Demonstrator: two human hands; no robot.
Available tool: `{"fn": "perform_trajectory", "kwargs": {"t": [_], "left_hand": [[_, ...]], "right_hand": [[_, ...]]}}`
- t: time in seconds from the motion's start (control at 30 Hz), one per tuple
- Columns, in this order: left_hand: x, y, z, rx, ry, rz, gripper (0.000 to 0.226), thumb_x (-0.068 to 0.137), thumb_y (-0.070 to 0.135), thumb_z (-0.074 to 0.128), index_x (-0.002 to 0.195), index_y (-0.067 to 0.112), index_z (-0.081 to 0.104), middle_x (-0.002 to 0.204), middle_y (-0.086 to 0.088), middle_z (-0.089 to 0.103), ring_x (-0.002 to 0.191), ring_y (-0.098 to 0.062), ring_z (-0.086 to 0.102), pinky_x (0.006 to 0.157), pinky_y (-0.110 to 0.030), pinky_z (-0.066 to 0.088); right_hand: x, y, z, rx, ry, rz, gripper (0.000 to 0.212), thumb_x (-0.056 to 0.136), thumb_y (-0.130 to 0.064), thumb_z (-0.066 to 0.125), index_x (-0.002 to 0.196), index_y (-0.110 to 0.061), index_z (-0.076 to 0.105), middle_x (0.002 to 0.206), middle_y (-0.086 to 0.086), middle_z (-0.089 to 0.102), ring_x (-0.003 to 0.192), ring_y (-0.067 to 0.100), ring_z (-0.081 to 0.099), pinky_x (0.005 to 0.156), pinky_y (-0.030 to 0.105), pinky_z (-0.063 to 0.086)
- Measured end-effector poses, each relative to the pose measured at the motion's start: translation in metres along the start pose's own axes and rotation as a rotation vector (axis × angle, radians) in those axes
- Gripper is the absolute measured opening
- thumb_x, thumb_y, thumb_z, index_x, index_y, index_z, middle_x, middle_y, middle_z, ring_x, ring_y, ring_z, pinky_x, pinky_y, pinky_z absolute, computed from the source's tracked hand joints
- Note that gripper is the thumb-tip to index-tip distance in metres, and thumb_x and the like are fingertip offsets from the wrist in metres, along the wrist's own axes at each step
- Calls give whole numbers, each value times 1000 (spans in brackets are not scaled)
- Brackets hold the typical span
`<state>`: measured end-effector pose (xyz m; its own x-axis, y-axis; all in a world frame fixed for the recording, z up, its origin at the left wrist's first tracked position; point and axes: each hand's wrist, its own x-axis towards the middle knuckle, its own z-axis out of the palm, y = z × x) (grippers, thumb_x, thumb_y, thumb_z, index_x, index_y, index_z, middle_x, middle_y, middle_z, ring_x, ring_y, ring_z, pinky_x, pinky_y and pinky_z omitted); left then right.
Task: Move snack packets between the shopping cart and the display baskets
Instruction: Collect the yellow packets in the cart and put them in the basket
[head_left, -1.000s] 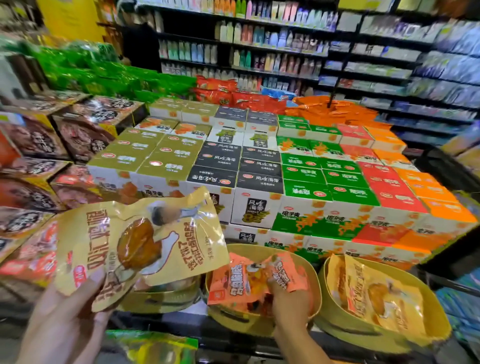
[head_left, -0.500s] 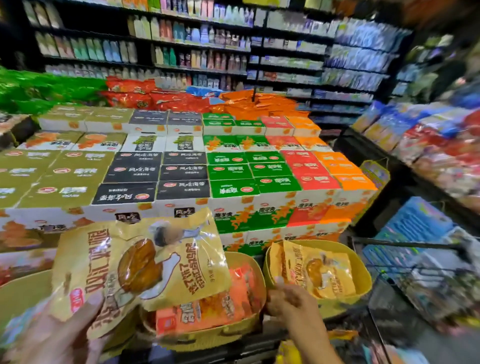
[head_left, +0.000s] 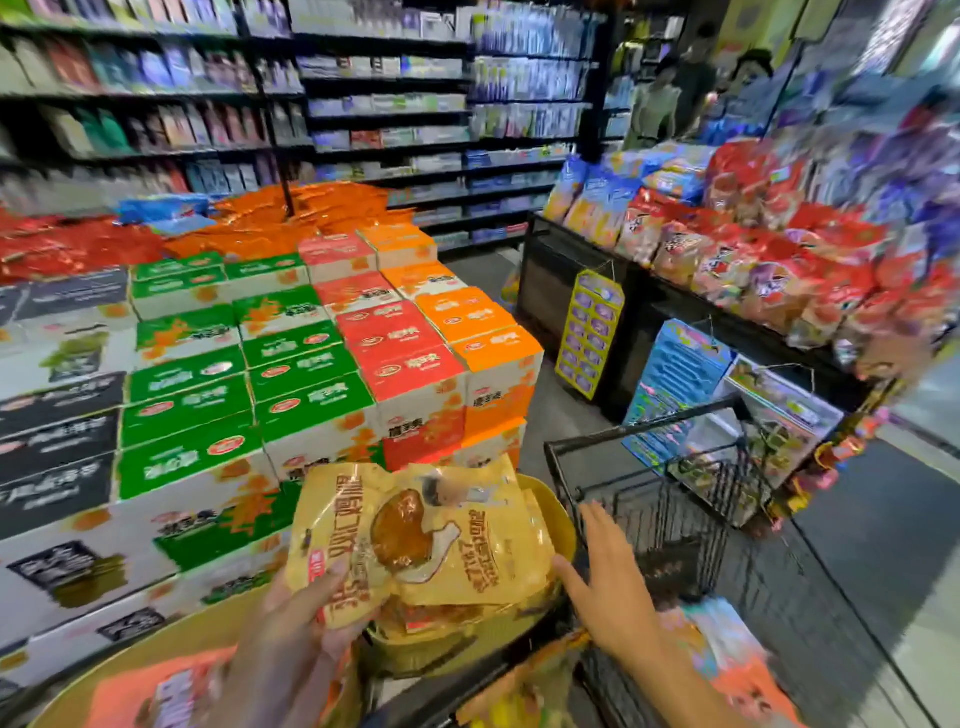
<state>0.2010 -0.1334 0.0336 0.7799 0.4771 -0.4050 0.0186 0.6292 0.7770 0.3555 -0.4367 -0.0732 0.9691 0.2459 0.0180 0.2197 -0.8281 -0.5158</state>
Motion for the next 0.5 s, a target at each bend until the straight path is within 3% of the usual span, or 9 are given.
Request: {"fn": "perform_trajectory", "kwargs": {"t": [0.07,0.13,0.3,0.33,0.43,0.5], "left_hand": [[10,-15,15,8,-22,-54,31,90,3,64,120,8,70,107,-17,78,85,-36,77,64,-45,65],[29,-35,23,47,3,-124,31,90,4,64,121,8,70,117,-21,75,103,-40,73,77,-53,62],[54,-65,33,53,115,-201,36,96,-1,60,130,7,62,121,-23,72,111,-42,67,59,-37,65],[57,-68,33,70,132,-204,36,96,0,60,131,8,61,121,-22,72,113,-42,66,63,-39,65],[66,-72,36,168,209,-220,31,97,0,62,127,6,62,114,-21,75,112,-41,69,93,-55,58],[64,-71,44,302,282,-188,22,96,2,66,118,7,65,106,-20,76,101,-39,73,86,-52,61]], "right_hand": [[5,11,13,39,-58,-35,100,91,-90,16,169,-28,8,175,-11,10,161,12,12,130,39,21],[7,18,21,103,-77,-62,96,90,-90,16,168,-36,6,174,-15,14,160,9,16,129,38,25],[9,23,27,291,-110,-97,77,98,-79,38,163,-54,3,168,-29,22,153,-1,25,122,43,36],[8,24,27,305,-123,-100,78,97,-82,38,161,-59,-1,168,-31,18,154,-1,23,123,44,34],[10,26,25,324,-152,-119,79,95,-85,36,155,-66,-10,163,-40,8,152,-7,17,125,36,27],[11,26,25,347,-178,-115,80,93,-87,37,154,-67,-12,159,-42,9,150,-7,19,124,38,28]]}}
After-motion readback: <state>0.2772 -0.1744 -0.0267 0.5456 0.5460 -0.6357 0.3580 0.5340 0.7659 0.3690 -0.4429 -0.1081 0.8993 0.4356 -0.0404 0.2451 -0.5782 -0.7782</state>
